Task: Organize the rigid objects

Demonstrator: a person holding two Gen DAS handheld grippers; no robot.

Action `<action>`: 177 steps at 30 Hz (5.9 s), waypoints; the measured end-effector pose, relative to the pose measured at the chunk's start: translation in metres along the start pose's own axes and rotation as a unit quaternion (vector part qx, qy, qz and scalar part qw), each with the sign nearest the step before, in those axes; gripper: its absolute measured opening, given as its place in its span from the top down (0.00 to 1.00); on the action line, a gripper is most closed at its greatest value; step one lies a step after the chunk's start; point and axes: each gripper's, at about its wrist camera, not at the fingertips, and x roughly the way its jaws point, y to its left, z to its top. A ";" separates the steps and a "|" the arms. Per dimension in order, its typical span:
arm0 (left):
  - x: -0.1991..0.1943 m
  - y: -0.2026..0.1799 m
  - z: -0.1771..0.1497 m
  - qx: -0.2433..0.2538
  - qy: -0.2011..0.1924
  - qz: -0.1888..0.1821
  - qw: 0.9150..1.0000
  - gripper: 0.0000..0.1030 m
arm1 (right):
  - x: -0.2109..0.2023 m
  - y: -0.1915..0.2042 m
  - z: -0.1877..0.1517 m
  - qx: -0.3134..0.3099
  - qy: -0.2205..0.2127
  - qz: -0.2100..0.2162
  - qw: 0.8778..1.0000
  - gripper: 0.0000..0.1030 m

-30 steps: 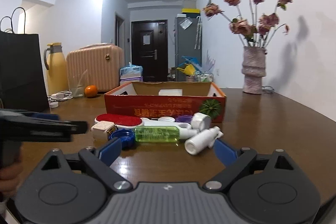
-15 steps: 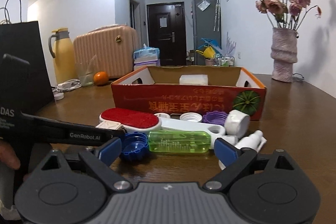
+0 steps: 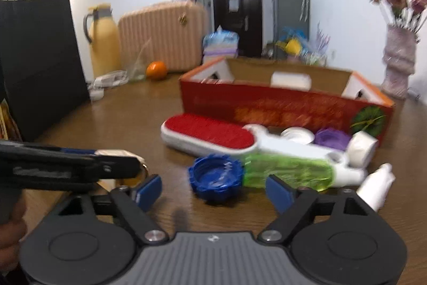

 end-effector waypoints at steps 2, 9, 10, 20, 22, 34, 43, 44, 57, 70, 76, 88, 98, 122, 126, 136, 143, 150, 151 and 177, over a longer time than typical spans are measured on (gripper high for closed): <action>-0.004 0.005 -0.003 0.006 0.002 0.003 1.000 0.35 | 0.009 0.005 0.001 0.001 0.025 0.001 1.000 0.29; -0.001 0.014 -0.006 0.008 0.004 0.004 1.000 0.29 | 0.029 0.011 0.018 -0.010 0.041 -0.037 0.998 0.31; 0.001 0.015 -0.005 0.007 0.004 0.003 1.000 0.27 | 0.031 0.011 0.019 -0.013 0.046 -0.038 0.998 0.35; -0.001 0.012 -0.008 0.004 0.009 0.002 1.000 0.40 | 0.004 0.015 0.014 -0.001 0.018 -0.012 1.000 0.49; -0.009 0.008 -0.013 0.012 0.001 0.007 1.000 0.40 | -0.009 0.013 0.011 0.003 0.007 -0.009 1.000 0.49; -0.096 -0.044 -0.024 0.045 -0.096 0.032 0.994 0.40 | -0.118 0.004 -0.011 0.000 -0.083 -0.034 0.996 0.49; -0.129 -0.087 -0.021 0.051 -0.183 0.082 0.978 0.78 | -0.173 -0.049 -0.030 0.051 -0.173 -0.070 0.981 0.49; -0.127 -0.090 -0.018 0.049 -0.183 0.077 0.979 0.79 | -0.173 -0.057 -0.032 0.058 -0.174 -0.071 0.980 0.49; 0.002 -0.088 -0.012 0.025 -0.095 0.081 0.992 0.82 | -0.087 -0.092 -0.050 0.117 -0.117 -0.067 0.984 0.49; -0.001 -0.066 -0.015 0.019 -0.096 0.065 0.993 0.56 | -0.067 -0.083 -0.046 0.121 -0.120 -0.033 0.985 0.49; -0.017 -0.075 -0.004 0.050 -0.119 0.064 0.990 0.56 | -0.080 -0.089 -0.034 0.120 -0.136 -0.041 0.983 0.49; 0.075 -0.089 0.137 0.105 -0.100 0.044 0.988 0.65 | -0.019 -0.159 0.117 0.020 -0.119 -0.058 0.991 0.49; 0.282 -0.071 0.232 0.053 0.144 0.039 0.987 0.75 | 0.185 -0.235 0.204 0.064 0.114 -0.083 0.988 0.48; 0.070 -0.096 0.187 0.143 -0.089 0.047 0.985 0.00 | -0.010 -0.184 0.164 0.035 -0.059 -0.070 0.995 0.14; 0.006 -0.102 0.142 0.172 -0.157 0.055 0.971 0.00 | -0.064 -0.154 0.130 0.023 -0.099 -0.050 0.994 0.11; -0.095 -0.097 0.023 0.130 -0.219 0.069 0.965 0.00 | -0.149 -0.079 0.002 0.049 -0.169 -0.065 0.982 0.02; -0.101 -0.088 -0.032 0.119 -0.186 0.065 0.973 0.00 | -0.163 -0.072 -0.060 0.063 -0.135 -0.130 0.980 0.02; -0.080 -0.097 -0.037 0.134 -0.169 0.059 0.975 0.00 | -0.159 -0.083 -0.064 0.078 -0.126 -0.145 0.978 0.02; -0.075 -0.101 -0.035 0.148 -0.172 0.057 0.972 0.00 | -0.156 -0.086 -0.063 0.077 -0.125 -0.146 0.978 0.02; 0.104 -0.143 0.031 0.381 0.032 -0.210 0.900 0.50 | -0.034 -0.141 -0.017 0.094 0.012 -0.130 0.987 0.56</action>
